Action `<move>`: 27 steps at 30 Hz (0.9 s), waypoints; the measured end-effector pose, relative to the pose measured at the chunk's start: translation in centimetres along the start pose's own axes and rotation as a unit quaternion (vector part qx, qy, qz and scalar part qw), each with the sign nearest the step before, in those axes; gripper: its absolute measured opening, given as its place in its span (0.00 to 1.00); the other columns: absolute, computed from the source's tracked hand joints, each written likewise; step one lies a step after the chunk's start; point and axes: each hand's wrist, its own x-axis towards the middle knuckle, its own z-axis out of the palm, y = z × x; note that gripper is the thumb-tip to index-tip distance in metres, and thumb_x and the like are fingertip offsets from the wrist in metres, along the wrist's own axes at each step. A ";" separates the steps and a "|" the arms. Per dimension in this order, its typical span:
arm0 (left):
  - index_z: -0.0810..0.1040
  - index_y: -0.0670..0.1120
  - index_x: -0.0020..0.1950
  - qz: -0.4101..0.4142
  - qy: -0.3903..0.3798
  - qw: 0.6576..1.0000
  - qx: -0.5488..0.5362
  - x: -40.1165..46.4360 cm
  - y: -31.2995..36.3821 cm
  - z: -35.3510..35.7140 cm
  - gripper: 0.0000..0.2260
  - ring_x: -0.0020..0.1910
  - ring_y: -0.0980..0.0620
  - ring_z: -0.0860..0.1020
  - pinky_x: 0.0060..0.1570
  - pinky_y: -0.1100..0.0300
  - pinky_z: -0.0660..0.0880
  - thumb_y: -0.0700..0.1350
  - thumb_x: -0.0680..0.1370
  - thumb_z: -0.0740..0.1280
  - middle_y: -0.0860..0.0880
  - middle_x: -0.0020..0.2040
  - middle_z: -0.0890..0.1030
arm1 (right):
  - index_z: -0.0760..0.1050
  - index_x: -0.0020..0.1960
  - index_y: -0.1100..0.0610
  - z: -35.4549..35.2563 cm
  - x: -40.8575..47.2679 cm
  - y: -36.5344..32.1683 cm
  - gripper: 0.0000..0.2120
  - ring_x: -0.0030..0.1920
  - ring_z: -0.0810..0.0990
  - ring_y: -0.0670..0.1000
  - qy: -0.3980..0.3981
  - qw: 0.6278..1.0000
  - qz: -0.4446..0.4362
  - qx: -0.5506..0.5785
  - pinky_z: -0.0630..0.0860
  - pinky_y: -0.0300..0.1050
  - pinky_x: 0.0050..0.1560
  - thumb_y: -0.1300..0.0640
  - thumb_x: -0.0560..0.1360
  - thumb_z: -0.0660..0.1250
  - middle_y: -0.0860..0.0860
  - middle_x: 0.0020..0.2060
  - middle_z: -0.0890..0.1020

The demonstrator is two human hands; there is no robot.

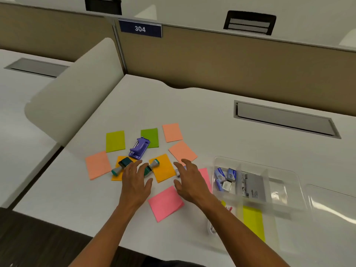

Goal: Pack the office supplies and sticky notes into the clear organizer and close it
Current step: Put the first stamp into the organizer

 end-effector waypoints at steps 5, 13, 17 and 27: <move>0.67 0.47 0.73 0.006 -0.033 0.999 0.027 0.7 -1.8 0.3 0.28 0.74 0.45 0.60 0.72 0.48 0.58 0.54 0.75 0.68 0.45 0.73 0.66 | 0.58 0.75 0.50 1.9 1.0 -0.8 0.29 0.72 0.60 0.63 -0.032 0.996 0.058 -0.064 0.64 0.57 0.71 0.47 0.77 0.60 0.56 0.76 0.58; 0.64 0.47 0.74 0.017 -0.071 0.997 0.013 2.6 -1.3 1.0 0.29 0.71 0.49 0.66 0.70 0.52 0.62 0.55 0.76 0.67 0.48 0.72 0.69 | 0.68 0.70 0.56 3.3 1.8 -1.8 0.20 0.69 0.63 0.61 0.002 0.992 0.080 -0.097 0.71 0.52 0.63 0.57 0.79 0.59 0.57 0.73 0.63; 0.66 0.47 0.72 0.005 -0.078 0.997 -0.005 3.2 -1.2 1.5 0.25 0.68 0.48 0.69 0.67 0.54 0.64 0.50 0.77 0.68 0.48 0.69 0.73 | 0.74 0.61 0.57 2.9 1.8 -1.9 0.13 0.64 0.66 0.59 0.026 0.993 0.089 -0.067 0.75 0.49 0.51 0.62 0.79 0.59 0.57 0.69 0.67; 0.69 0.44 0.71 -0.020 -0.060 0.993 -0.104 4.3 0.6 1.4 0.25 0.65 0.45 0.70 0.64 0.53 0.68 0.44 0.76 0.70 0.44 0.66 0.75 | 0.78 0.62 0.56 -1.1 -0.1 -1.6 0.14 0.66 0.69 0.56 0.161 0.981 0.099 0.033 0.73 0.48 0.58 0.60 0.78 0.66 0.55 0.68 0.71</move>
